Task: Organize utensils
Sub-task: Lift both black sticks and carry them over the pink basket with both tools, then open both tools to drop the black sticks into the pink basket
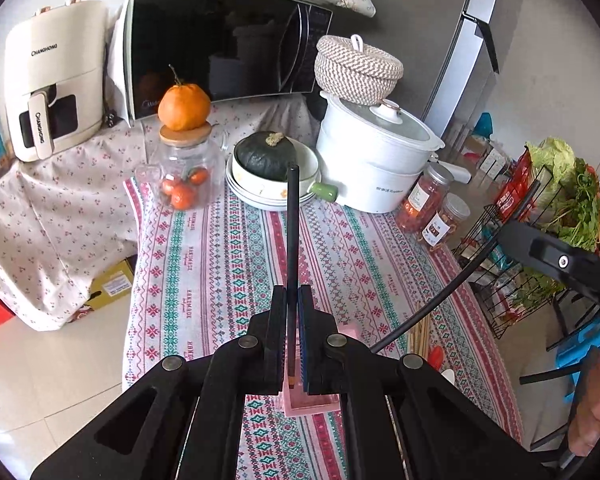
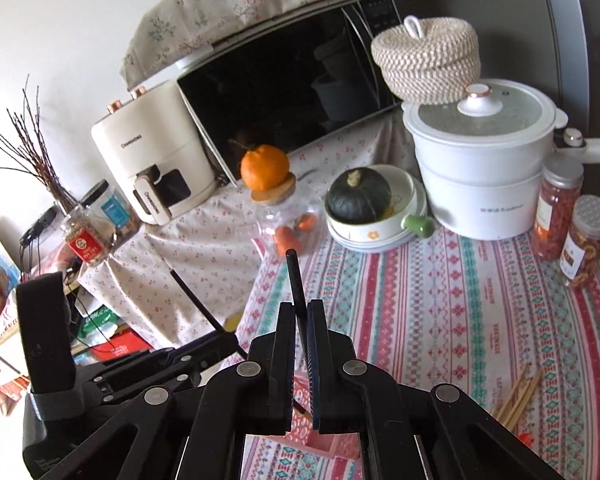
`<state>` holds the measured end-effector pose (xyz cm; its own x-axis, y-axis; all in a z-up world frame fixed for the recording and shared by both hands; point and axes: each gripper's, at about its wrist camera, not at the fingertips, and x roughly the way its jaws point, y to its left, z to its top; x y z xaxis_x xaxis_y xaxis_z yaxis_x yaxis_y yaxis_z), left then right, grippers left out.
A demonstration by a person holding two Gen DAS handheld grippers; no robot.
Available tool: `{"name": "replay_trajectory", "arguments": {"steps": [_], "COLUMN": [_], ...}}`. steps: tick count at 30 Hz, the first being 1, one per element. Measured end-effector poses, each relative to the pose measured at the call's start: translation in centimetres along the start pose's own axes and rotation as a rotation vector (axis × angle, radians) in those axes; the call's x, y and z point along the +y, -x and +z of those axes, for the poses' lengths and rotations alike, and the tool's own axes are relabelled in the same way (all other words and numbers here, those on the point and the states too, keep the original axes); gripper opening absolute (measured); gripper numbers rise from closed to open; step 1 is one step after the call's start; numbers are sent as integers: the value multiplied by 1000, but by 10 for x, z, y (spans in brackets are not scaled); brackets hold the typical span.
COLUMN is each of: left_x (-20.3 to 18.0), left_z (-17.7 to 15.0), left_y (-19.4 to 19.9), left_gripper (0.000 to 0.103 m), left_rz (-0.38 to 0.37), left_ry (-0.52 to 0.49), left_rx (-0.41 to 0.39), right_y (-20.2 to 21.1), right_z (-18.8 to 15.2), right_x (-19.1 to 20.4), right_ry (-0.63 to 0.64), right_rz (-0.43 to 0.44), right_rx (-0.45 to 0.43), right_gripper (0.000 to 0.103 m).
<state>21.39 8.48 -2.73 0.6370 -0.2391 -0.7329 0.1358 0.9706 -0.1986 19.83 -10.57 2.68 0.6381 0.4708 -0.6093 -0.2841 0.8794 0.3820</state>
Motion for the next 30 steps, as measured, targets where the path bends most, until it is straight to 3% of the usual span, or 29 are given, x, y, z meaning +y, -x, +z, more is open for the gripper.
{"name": "replay_trajectory", "arguments": {"steps": [6,20,23,25,30], "left_x": [3,-5,-7,-8,-14], "left_z": [5,9,8,5,-3], "left_y": [-15,-17,-14,-11,2], "left_gripper": [5,7,17,36,46], "left_rz": [-26,3,8,10,2], "left_ry": [12,-26,-34,-33,-32], "left_rx": [45,24,22,20,28], "right_y": [-33,-34,-26,-19,5], "right_z": [-7,1,2,2,-3], "right_x": [-20,-34,-35,-37,-48], "right_ry": [-43,-95,-101,-102,-114], "right_rz": [-22,-5,-5,-9,-34], "right_rx": [76,66,51,40,38], "right_gripper": [4,12,21,26,36]}}
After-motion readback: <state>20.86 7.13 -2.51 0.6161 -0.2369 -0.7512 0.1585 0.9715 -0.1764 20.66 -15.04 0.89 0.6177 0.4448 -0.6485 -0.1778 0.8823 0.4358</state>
